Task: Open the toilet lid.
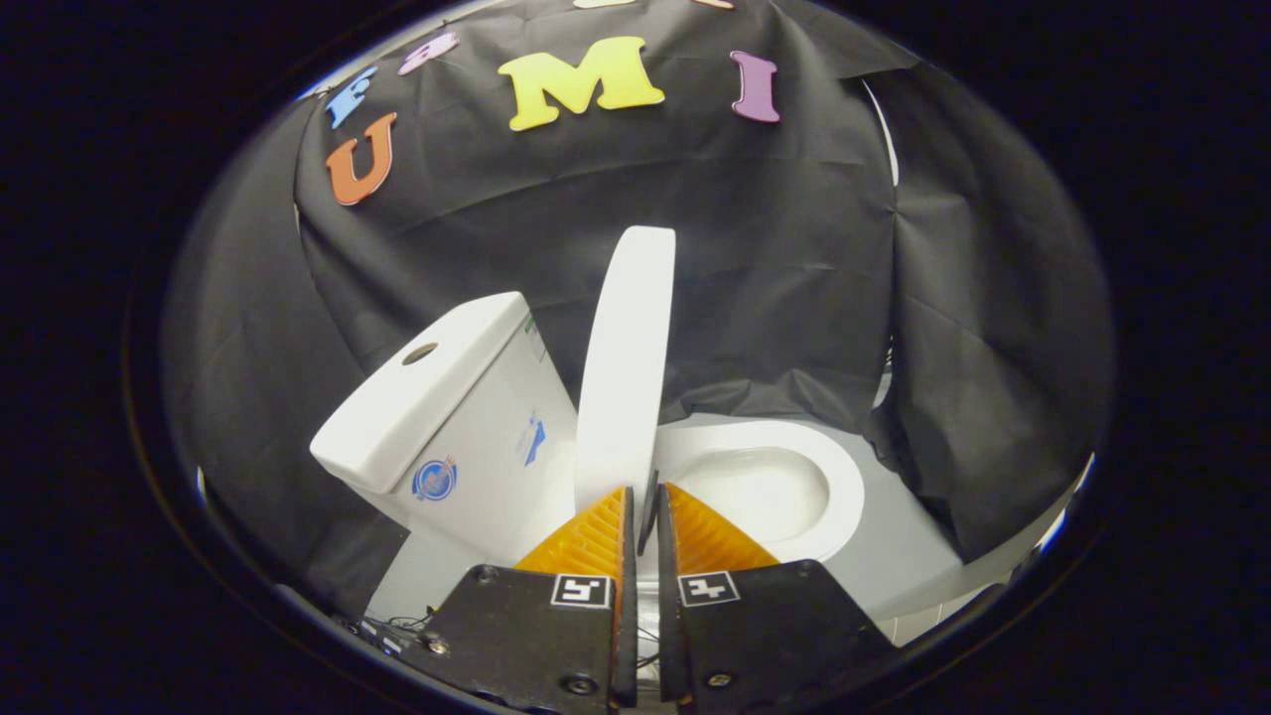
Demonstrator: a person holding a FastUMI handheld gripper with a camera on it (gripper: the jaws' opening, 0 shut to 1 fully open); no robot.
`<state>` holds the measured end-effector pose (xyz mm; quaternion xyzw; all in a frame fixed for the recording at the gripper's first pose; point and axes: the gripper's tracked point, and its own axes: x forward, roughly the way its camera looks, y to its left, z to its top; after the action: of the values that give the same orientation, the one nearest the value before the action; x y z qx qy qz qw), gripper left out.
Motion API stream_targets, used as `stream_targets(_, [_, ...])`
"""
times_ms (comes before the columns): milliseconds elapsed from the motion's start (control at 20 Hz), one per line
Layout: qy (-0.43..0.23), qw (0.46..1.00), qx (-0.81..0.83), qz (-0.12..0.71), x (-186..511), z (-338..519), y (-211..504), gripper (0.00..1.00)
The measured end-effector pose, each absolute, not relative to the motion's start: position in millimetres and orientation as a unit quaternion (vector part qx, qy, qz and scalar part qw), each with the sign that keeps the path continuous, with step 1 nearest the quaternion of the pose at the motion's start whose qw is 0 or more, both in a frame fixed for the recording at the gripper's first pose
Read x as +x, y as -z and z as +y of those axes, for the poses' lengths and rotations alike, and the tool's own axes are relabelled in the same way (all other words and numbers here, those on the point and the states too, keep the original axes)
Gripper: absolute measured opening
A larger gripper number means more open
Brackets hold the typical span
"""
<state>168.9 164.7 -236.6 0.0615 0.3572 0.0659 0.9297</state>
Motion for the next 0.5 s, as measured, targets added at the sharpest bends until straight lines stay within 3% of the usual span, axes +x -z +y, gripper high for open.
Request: stream_targets(500, [-0.085,0.931,0.047,0.353,169.8,169.0,236.7,0.12])
